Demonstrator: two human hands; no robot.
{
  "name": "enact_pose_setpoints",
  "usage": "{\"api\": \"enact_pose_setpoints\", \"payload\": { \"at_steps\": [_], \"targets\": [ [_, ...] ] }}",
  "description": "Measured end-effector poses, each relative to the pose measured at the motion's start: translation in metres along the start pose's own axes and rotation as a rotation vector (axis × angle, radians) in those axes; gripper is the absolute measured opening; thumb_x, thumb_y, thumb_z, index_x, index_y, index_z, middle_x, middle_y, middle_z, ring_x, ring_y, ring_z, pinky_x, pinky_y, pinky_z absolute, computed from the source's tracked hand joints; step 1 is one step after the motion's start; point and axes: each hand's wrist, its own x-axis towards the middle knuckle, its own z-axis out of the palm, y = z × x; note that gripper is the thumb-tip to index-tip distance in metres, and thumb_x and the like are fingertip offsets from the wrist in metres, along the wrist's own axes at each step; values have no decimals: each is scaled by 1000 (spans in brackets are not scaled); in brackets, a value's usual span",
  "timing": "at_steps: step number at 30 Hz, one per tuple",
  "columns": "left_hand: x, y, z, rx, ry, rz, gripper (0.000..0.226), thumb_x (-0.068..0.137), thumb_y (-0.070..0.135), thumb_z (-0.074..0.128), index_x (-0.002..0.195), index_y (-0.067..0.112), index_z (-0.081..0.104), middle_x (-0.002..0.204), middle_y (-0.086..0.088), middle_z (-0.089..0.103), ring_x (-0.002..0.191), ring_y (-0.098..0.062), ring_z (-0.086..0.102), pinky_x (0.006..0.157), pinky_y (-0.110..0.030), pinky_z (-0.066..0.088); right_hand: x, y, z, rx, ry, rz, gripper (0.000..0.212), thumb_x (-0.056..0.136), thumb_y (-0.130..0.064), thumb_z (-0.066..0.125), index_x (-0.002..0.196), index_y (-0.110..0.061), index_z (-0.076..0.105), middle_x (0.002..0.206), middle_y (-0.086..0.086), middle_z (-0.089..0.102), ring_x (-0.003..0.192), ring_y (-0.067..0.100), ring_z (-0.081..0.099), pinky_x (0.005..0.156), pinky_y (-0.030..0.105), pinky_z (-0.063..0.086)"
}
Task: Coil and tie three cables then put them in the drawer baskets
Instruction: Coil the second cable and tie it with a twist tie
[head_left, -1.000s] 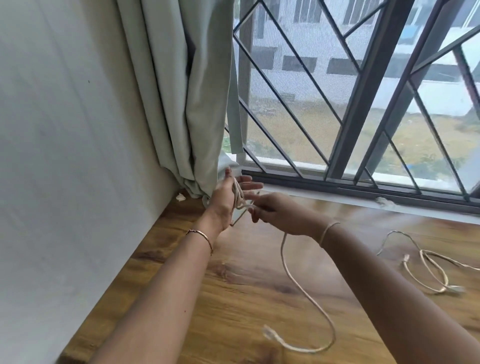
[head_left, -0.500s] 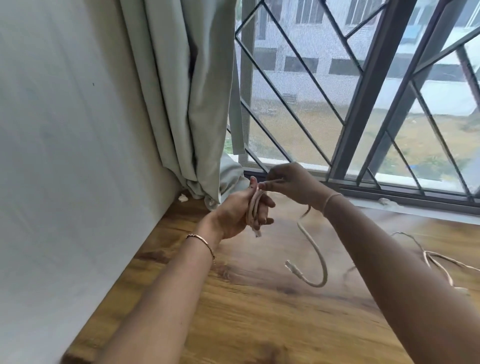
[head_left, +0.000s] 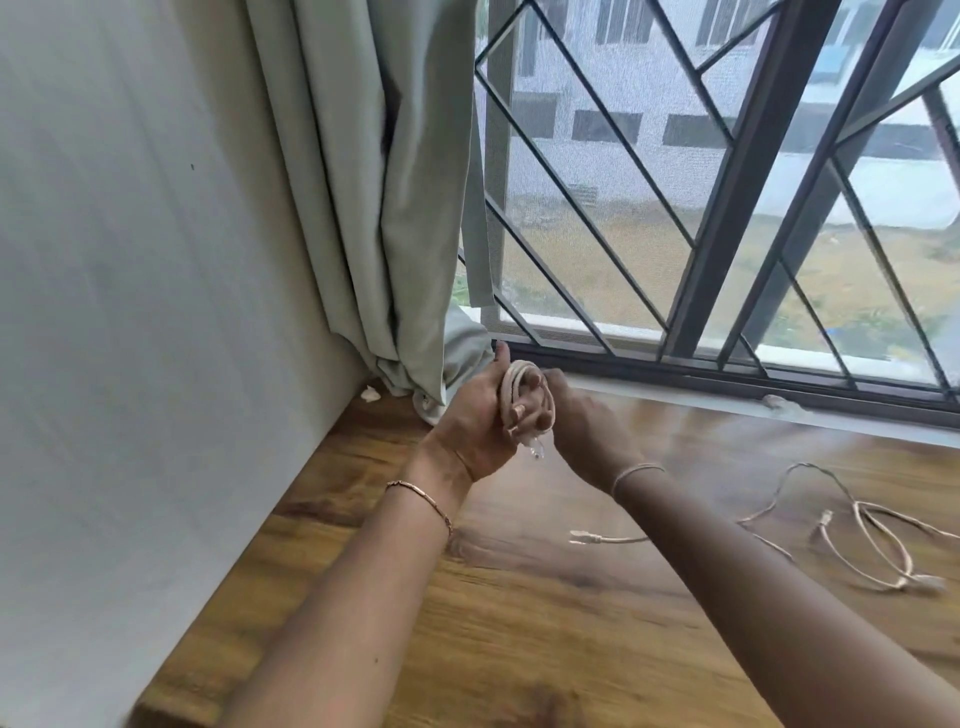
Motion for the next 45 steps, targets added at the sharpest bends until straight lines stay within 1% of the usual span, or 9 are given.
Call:
{"api": "enact_pose_setpoints", "payload": {
  "at_steps": [6, 11, 16, 21, 24, 26, 29, 36, 45],
  "targets": [
    [11, 9, 0, 35, 278, 209, 53, 100, 48, 31, 76, 9, 57, 51, -2, 52, 48, -13, 49, 65, -27, 43, -17, -7, 13, 16, -144, -116, 16, 98, -23, 43, 103, -15, 56, 99, 8, 66, 89, 30, 61, 66, 34, 40],
    [14, 9, -18, 247, 379, 237, 52, 102, 46, 27, 84, 7, 56, 62, -9, 66, 55, -21, 59, 51, -26, 49, -11, -11, 0, -17, -205, -205, 16, 96, -25, 49, 92, -18, 63, 94, 3, 70, 87, 22, 63, 65, 28, 39],
    [9, 7, -33, 502, 417, 160, 51, 103, 43, 26, 83, 5, 54, 60, -10, 68, 48, -22, 62, 53, -28, 50, -6, -4, -30, -16, -141, -234, 15, 96, -26, 52, 90, -21, 65, 88, -1, 68, 80, 18, 61, 50, 19, 27],
    [10, -6, -29, 669, 279, -24, 57, 102, 46, 24, 87, 1, 55, 66, -16, 69, 62, -32, 68, 78, -44, 50, 4, -1, -47, -62, 7, -247, 17, 95, -36, 51, 91, -25, 63, 85, -4, 69, 75, 19, 64, 54, 30, 42],
    [9, -8, -22, 723, 243, -104, 55, 102, 48, 26, 81, 6, 53, 53, -9, 61, 58, -29, 58, 61, -35, 47, 12, 6, -54, -59, 70, -216, 21, 91, -43, 56, 92, -24, 65, 84, -5, 69, 68, 17, 60, 50, 27, 40],
    [9, -7, -21, 734, 221, -143, 54, 101, 50, 26, 76, 10, 53, 48, -5, 53, 49, -21, 55, 71, -40, 47, 16, 10, -55, -85, 81, -220, 25, 89, -45, 56, 92, -22, 66, 84, -4, 69, 67, 16, 57, 49, 25, 37],
    [8, -8, -17, 690, 176, -181, 60, 100, 55, 21, 72, 11, 52, 46, -3, 42, 38, -15, 43, 84, -43, 51, 23, 14, -51, -70, 97, -234, 24, 90, -42, 56, 92, -21, 67, 87, -5, 68, 72, 19, 63, 57, 33, 49],
    [5, 1, -16, 499, 4, -239, 67, 92, 68, 20, 67, 13, 50, 39, 2, 31, 36, -15, 25, 57, -23, 49, 37, 27, -35, 239, 113, -116, 17, 93, -24, 57, 97, -15, 71, 88, -1, 68, 76, 17, 61, 64, 26, 47],
    [6, -6, -19, 120, 128, 84, 47, 95, 49, 41, 66, 13, 46, 37, 4, 30, 31, -9, 33, 51, -18, 42, 6, 5, 10, 399, -38, 114, 16, 95, -6, 47, 102, -12, 59, 72, -2, 54, 60, 12, 44, 57, 21, 30]
  ]
}}
